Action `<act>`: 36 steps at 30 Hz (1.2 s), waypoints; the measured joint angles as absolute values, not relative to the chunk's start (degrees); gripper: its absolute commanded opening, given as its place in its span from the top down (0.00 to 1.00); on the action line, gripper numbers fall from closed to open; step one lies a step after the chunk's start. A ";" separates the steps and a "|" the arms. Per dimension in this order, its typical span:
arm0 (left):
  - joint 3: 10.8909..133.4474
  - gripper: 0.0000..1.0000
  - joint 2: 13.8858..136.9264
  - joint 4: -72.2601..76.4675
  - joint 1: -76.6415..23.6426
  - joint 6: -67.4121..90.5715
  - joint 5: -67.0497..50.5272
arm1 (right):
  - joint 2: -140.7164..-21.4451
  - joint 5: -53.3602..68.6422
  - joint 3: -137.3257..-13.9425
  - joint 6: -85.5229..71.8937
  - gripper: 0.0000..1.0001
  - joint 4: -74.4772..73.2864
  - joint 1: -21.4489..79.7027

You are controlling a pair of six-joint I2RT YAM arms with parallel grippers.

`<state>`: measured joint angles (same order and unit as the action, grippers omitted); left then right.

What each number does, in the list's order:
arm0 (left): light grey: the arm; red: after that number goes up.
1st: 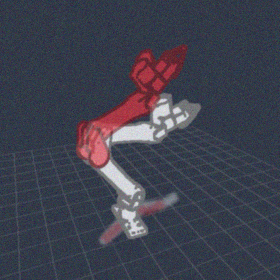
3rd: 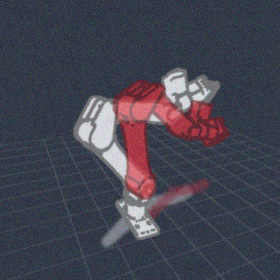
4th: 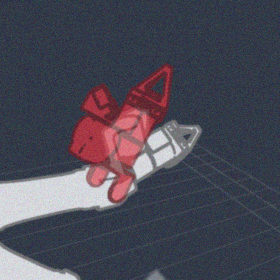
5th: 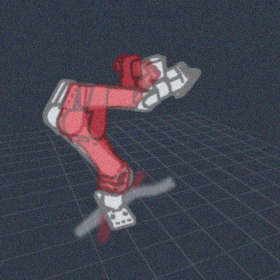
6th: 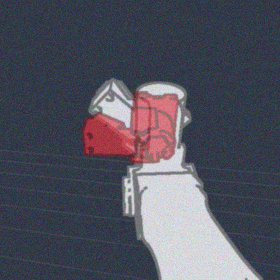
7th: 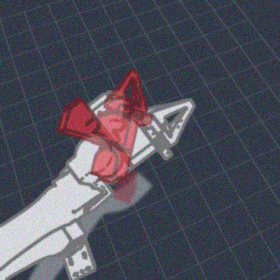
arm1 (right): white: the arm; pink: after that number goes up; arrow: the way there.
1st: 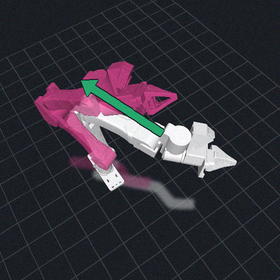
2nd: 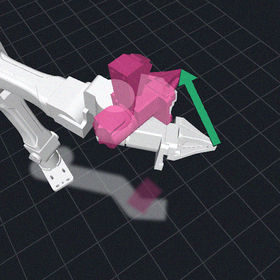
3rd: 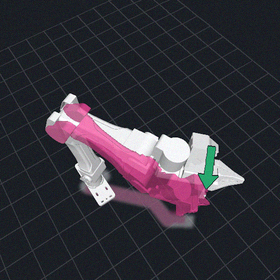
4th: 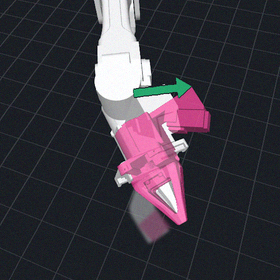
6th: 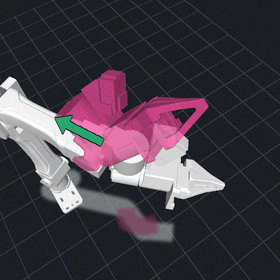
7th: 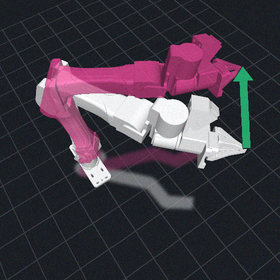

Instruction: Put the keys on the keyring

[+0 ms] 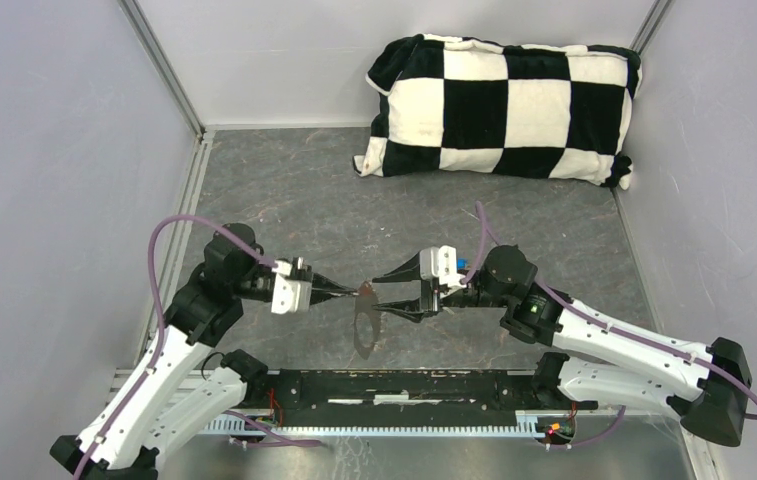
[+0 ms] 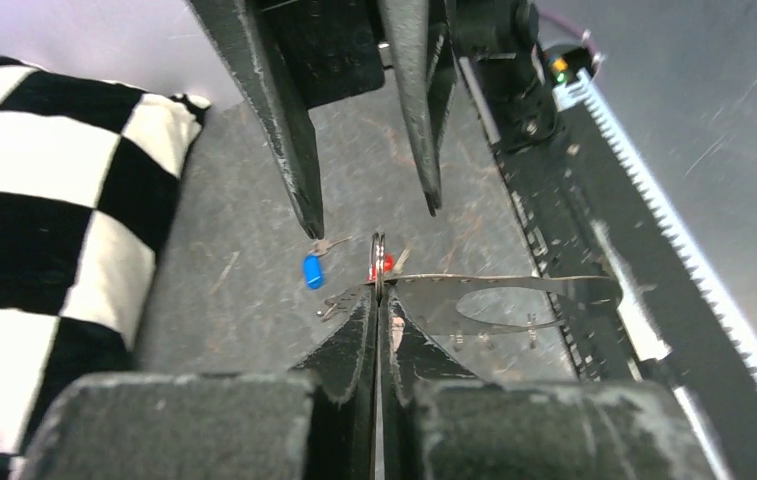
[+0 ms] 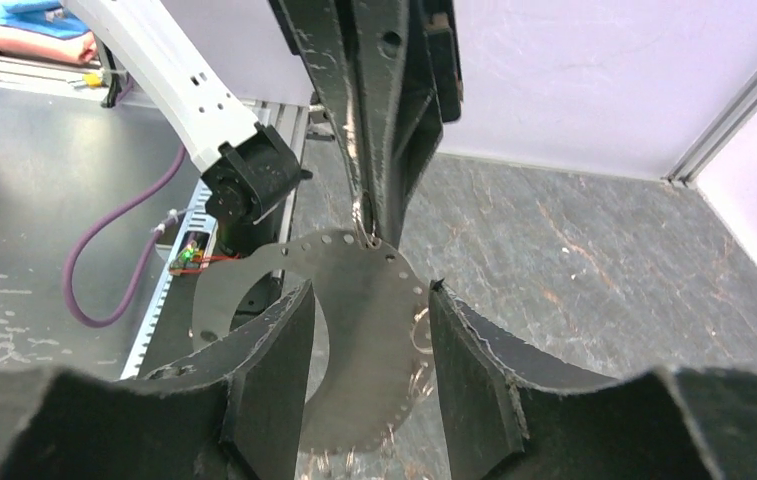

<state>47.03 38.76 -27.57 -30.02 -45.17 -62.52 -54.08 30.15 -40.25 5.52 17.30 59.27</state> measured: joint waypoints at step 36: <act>46.74 0.98 40.42 -13.45 -29.98 -18.83 -66.37 | -57.58 29.52 -41.21 0.38 1.00 27.18 60.75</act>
